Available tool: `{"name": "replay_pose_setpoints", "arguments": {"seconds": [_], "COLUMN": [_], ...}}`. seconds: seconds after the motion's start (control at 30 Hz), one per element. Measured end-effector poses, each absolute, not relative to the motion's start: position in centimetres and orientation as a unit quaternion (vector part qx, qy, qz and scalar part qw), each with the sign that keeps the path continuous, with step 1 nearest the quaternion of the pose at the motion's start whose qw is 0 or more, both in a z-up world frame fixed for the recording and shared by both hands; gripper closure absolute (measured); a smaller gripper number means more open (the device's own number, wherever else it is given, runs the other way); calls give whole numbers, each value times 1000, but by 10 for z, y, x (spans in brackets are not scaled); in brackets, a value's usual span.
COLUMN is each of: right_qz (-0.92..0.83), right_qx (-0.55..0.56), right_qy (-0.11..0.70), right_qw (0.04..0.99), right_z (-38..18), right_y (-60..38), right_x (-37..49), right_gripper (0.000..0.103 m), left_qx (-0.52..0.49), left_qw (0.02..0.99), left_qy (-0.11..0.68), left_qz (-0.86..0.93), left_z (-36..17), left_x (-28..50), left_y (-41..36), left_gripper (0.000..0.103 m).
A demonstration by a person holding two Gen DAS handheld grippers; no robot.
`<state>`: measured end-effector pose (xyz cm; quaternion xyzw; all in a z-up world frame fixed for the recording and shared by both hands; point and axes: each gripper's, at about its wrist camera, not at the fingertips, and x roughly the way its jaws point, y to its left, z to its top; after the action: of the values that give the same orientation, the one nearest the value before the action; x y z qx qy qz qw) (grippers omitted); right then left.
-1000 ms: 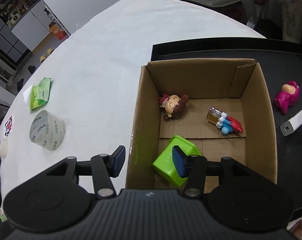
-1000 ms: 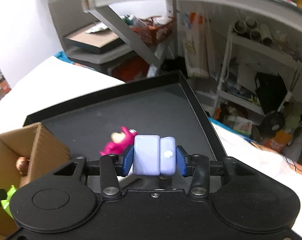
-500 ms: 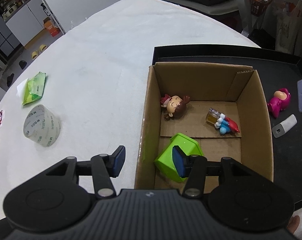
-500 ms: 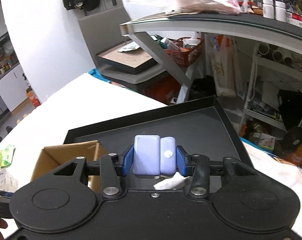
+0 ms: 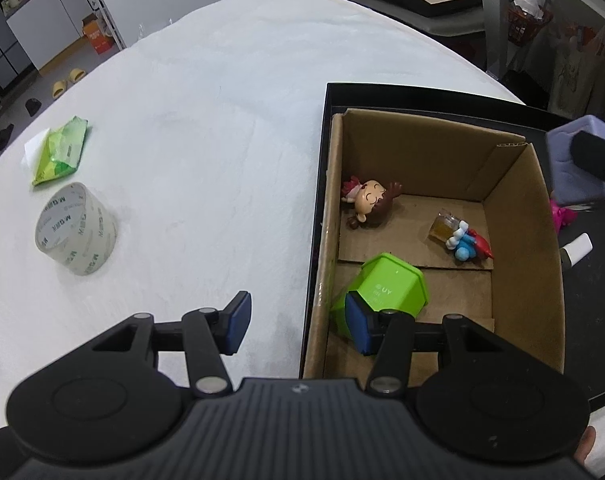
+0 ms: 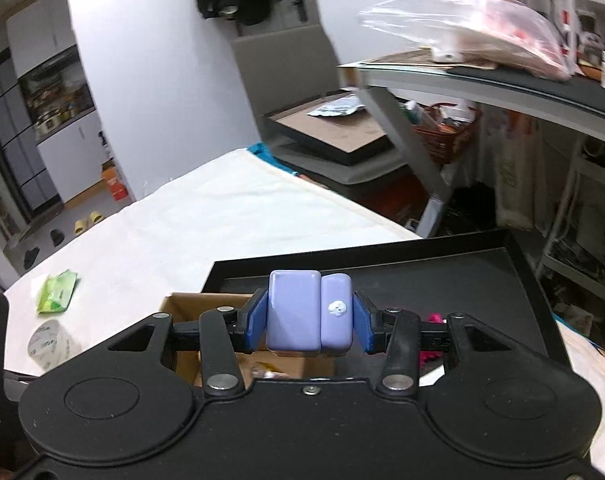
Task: Organize rigid objects
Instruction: 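Carry the lavender block into the box with the right gripper and release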
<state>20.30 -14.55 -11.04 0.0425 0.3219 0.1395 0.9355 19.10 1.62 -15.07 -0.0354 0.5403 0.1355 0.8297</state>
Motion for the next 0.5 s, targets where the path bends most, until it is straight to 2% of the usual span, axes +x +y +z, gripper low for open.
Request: {"name": "replay_pose_setpoints", "arguments": {"seconds": [0.3,0.47,0.5], "right_qz": [157,162,163], "right_qx": [10,-7,-11], "right_qy": [335,342,343], "right_qw": [929,926,925], "right_z": [-122,-129,-131], "right_y": [-112,-98,-95], "right_x": [207,210,211], "right_gripper": [59,59,59], "left_qx": [-54,-81,-85], "left_qw": [845,845,845], "left_qy": [519,518,519], "left_qz": [120,106,103], "left_z": [-151,-156,-157], "left_x": [186,186,186], "left_y": [28,37,38], "left_gripper": [53,61,66]}}
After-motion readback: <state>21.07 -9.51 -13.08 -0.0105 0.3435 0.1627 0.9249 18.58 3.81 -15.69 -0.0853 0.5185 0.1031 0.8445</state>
